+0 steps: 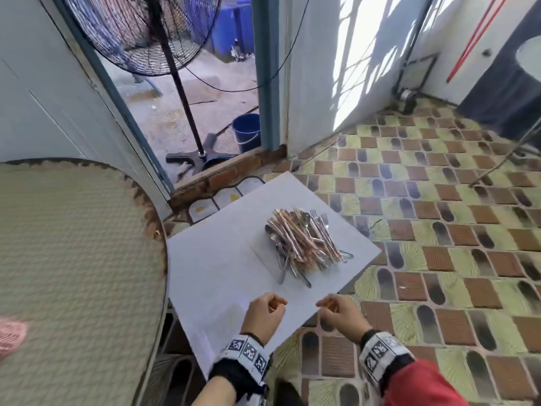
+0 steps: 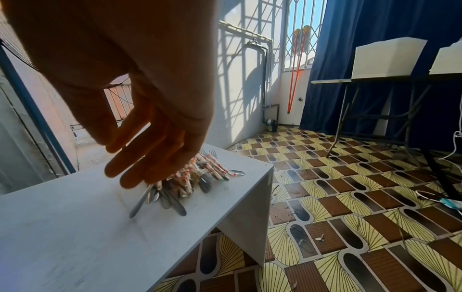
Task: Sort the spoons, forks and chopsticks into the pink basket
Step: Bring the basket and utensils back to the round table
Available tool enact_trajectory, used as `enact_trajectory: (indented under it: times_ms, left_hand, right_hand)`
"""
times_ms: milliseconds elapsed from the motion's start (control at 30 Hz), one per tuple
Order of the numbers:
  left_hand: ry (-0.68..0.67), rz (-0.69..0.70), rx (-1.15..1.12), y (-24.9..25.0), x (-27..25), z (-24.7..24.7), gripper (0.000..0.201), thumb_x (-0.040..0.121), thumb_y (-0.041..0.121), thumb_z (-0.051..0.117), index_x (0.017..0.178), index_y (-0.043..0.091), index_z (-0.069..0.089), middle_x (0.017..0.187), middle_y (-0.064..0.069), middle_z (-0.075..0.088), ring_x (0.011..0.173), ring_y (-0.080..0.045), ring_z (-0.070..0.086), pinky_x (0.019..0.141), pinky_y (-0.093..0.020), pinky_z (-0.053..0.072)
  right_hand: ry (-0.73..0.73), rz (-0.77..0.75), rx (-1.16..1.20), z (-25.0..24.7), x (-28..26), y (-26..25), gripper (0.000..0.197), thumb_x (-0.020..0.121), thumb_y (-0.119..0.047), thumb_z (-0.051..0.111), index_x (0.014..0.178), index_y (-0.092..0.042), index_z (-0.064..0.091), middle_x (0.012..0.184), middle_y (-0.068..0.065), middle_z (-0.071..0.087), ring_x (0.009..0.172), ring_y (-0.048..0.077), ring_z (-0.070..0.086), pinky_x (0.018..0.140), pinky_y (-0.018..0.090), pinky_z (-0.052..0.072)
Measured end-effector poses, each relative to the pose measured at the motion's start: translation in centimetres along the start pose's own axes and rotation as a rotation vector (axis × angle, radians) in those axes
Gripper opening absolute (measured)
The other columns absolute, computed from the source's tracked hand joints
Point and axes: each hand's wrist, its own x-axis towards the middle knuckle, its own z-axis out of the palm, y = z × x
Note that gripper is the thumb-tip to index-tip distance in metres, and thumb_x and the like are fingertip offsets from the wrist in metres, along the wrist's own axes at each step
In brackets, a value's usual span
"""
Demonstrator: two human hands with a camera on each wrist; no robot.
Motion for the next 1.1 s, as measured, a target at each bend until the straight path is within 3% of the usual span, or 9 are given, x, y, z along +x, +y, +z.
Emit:
enact_trajectory:
  times_ms: [100, 200, 367, 467, 600, 667, 767, 933, 1100]
  left_hand:
    - [0.035, -0.023, 0.013, 1.5, 5.2, 0.6, 0.011, 0.082, 0.013, 0.057, 0.074, 0.019, 0.061, 0.082, -0.011, 0.069, 0.083, -0.028, 0.064, 0.08, -0.036, 0.054]
    - [0.077, -0.057, 0.028, 2.5, 10.7, 1.0, 0.008, 0.082, 0.015, 0.06, 0.073, 0.015, 0.061, 0.08, -0.012, 0.068, 0.082, -0.029, 0.064, 0.077, -0.034, 0.051]
    - [0.157, -0.133, 0.037, 2.8, 18.1, 1.8, 0.013, 0.082, 0.015, 0.06, 0.091, 0.009, 0.067, 0.079, -0.004, 0.062, 0.08, -0.02, 0.059, 0.078, -0.028, 0.049]
    - [0.19, -0.189, 0.029, 2.5, 21.8, 2.7, 0.018, 0.084, 0.018, 0.062, 0.098, 0.009, 0.064, 0.083, -0.003, 0.06, 0.081, -0.018, 0.057, 0.079, -0.027, 0.048]
    - [0.208, -0.279, 0.014, 1.9, 25.9, 4.1, 0.03, 0.085, 0.026, 0.063, 0.108, 0.008, 0.059, 0.09, -0.003, 0.06, 0.082, -0.016, 0.054, 0.076, -0.022, 0.044]
    - [0.209, -0.327, 0.011, 1.4, 27.7, 5.0, 0.038, 0.084, 0.031, 0.064, 0.112, 0.007, 0.056, 0.101, -0.006, 0.063, 0.089, -0.017, 0.057, 0.077, -0.021, 0.042]
    - [0.254, -0.387, 0.0, 0.5, 29.8, 6.3, 0.047, 0.081, 0.038, 0.067, 0.114, 0.007, 0.054, 0.108, -0.008, 0.063, 0.099, -0.023, 0.059, 0.086, -0.029, 0.047]
    - [0.344, -0.405, -0.011, 0.2, 30.7, 7.3, 0.027, 0.083, 0.031, 0.066, 0.09, 0.01, 0.05, 0.084, -0.006, 0.057, 0.074, -0.02, 0.052, 0.064, -0.022, 0.036]
    - [0.402, -0.413, -0.173, 0.5, 30.1, 7.2, 0.015, 0.09, 0.018, 0.057, 0.089, 0.004, 0.052, 0.083, -0.007, 0.057, 0.073, -0.019, 0.05, 0.062, -0.018, 0.032]
  right_hand:
    - [0.039, 0.05, 0.027, -1.8, 5.3, -0.8, 0.013, 0.09, -0.009, 0.056, 0.099, -0.011, 0.065, 0.082, 0.001, 0.065, 0.074, 0.012, 0.06, 0.073, 0.026, 0.053]
    - [0.051, 0.046, 0.005, -3.0, 11.1, -1.7, 0.016, 0.088, -0.01, 0.056, 0.098, -0.015, 0.068, 0.09, 0.006, 0.067, 0.083, 0.022, 0.063, 0.083, 0.037, 0.053]
    - [0.123, 0.049, -0.051, -4.3, 19.3, -2.2, 0.018, 0.088, -0.011, 0.053, 0.096, -0.011, 0.07, 0.085, 0.005, 0.067, 0.07, 0.016, 0.055, 0.069, 0.025, 0.046]
    - [0.151, 0.062, -0.07, -4.6, 22.9, -2.2, 0.022, 0.091, -0.01, 0.05, 0.101, -0.008, 0.069, 0.098, 0.006, 0.069, 0.082, 0.016, 0.058, 0.076, 0.022, 0.044]
    - [0.148, 0.047, -0.098, -4.1, 27.5, -1.8, 0.023, 0.09, -0.01, 0.051, 0.105, -0.005, 0.068, 0.105, 0.009, 0.067, 0.097, 0.021, 0.06, 0.089, 0.029, 0.047]
    - [0.105, 0.036, -0.117, -3.5, 29.2, -1.6, 0.021, 0.09, -0.015, 0.055, 0.105, -0.005, 0.066, 0.103, 0.008, 0.067, 0.095, 0.021, 0.061, 0.088, 0.032, 0.049]
    - [0.083, 0.021, -0.177, -2.3, 30.8, -0.8, 0.022, 0.09, -0.022, 0.058, 0.107, -0.01, 0.064, 0.1, 0.006, 0.068, 0.092, 0.02, 0.062, 0.084, 0.032, 0.051]
    - [0.079, -0.036, -0.199, -1.4, 31.4, -0.6, 0.017, 0.089, -0.015, 0.056, 0.101, -0.007, 0.063, 0.096, 0.006, 0.065, 0.09, 0.022, 0.061, 0.081, 0.03, 0.049]
    - [0.084, 0.016, 0.026, -2.1, 31.2, -1.2, 0.008, 0.086, -0.01, 0.056, 0.093, -0.01, 0.053, 0.084, 0.006, 0.058, 0.073, 0.021, 0.054, 0.071, 0.037, 0.05]
